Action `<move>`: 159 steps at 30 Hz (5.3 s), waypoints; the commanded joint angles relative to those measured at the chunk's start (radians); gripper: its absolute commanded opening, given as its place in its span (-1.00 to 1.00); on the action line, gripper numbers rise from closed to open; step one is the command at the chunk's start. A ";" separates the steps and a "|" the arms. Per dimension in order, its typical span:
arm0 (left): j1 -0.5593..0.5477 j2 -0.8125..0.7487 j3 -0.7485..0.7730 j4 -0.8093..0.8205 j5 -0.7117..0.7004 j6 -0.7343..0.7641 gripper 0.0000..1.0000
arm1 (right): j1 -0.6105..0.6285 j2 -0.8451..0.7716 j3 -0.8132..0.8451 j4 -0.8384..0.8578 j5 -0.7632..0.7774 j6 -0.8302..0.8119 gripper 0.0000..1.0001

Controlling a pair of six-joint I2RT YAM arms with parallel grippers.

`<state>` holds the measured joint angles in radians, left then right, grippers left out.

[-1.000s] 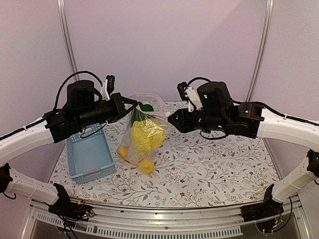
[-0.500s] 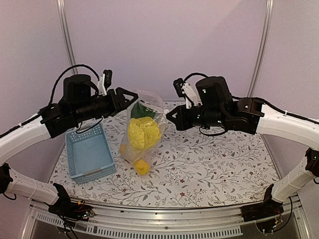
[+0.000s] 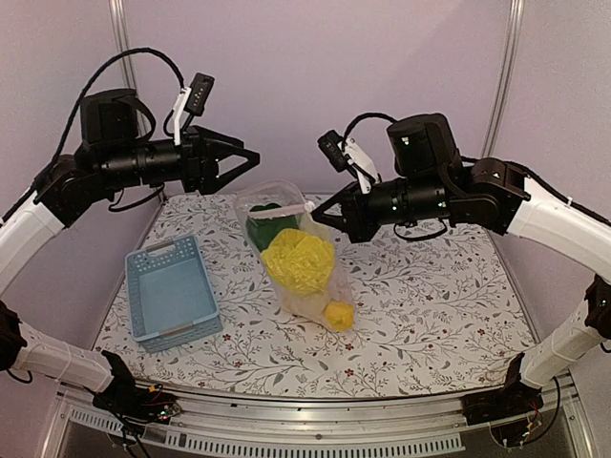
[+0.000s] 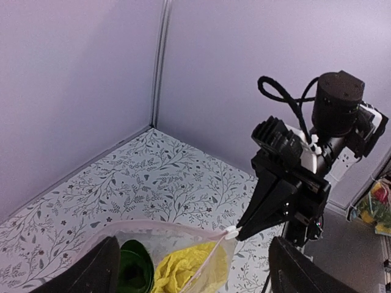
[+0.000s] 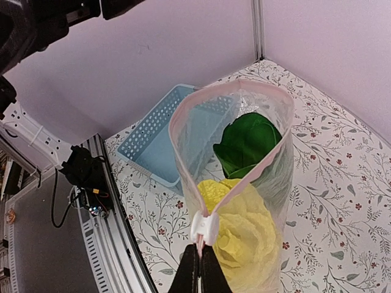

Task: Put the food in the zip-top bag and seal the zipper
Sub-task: Hold the zipper food storage bag at the center of the board, then zip the zipper of the food storage bag.

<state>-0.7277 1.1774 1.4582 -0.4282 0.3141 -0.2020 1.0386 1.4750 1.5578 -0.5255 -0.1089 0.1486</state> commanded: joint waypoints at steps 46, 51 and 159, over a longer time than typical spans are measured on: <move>-0.156 0.325 0.140 -0.151 0.475 0.297 -0.50 | -0.007 -0.045 0.047 -0.084 -0.236 -0.072 -1.00; -0.157 0.325 0.137 -0.153 0.473 0.297 -0.68 | -0.007 -0.047 0.045 -0.083 -0.234 -0.070 -1.00; -0.099 0.253 0.063 -0.314 0.218 0.385 -1.00 | -0.006 -0.139 -0.034 -0.037 0.179 0.010 -1.00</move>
<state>-0.8616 1.4666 1.5589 -0.5964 0.5659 0.1722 1.0584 1.4128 1.5280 -0.5602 -0.0547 0.1398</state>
